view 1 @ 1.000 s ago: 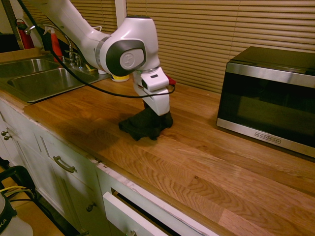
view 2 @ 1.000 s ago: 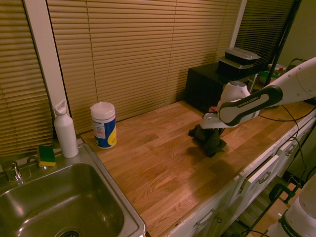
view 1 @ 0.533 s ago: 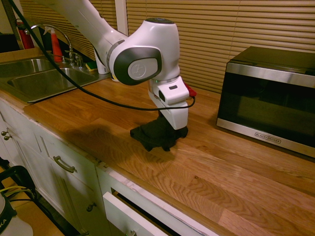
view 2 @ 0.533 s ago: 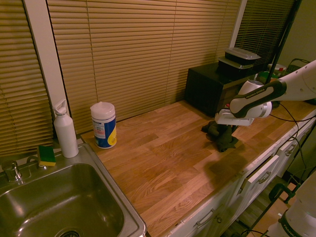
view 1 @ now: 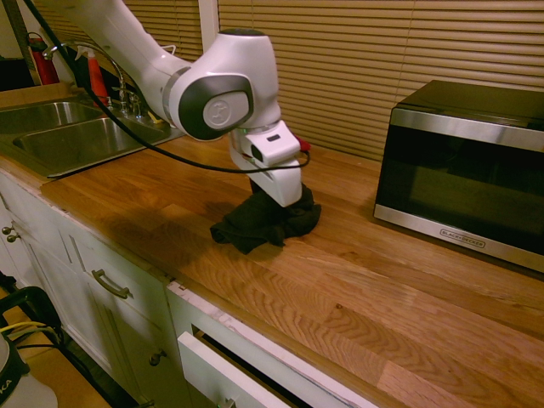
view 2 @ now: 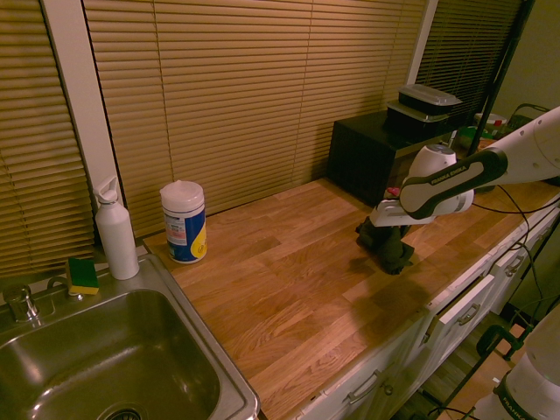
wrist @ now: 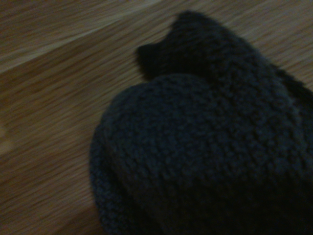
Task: Clear the spill
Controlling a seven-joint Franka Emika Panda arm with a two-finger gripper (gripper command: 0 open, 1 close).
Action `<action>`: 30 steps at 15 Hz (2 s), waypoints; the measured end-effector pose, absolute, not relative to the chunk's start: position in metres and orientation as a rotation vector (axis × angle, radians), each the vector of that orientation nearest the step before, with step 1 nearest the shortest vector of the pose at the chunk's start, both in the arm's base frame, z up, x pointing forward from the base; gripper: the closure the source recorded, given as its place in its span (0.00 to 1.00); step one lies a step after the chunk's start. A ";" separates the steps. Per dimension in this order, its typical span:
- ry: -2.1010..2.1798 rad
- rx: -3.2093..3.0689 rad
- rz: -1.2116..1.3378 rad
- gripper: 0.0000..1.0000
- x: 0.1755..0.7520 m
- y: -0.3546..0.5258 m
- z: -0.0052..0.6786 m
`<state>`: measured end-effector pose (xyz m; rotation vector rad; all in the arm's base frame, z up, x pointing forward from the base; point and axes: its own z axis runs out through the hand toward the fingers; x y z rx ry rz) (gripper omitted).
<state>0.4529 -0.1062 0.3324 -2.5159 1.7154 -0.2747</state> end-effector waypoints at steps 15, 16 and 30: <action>1.440 -2.734 -0.324 1.00 0.476 0.160 0.336; 1.427 -2.751 -0.331 1.00 0.481 0.176 0.335; 1.223 -2.927 -0.425 1.00 0.477 0.365 0.330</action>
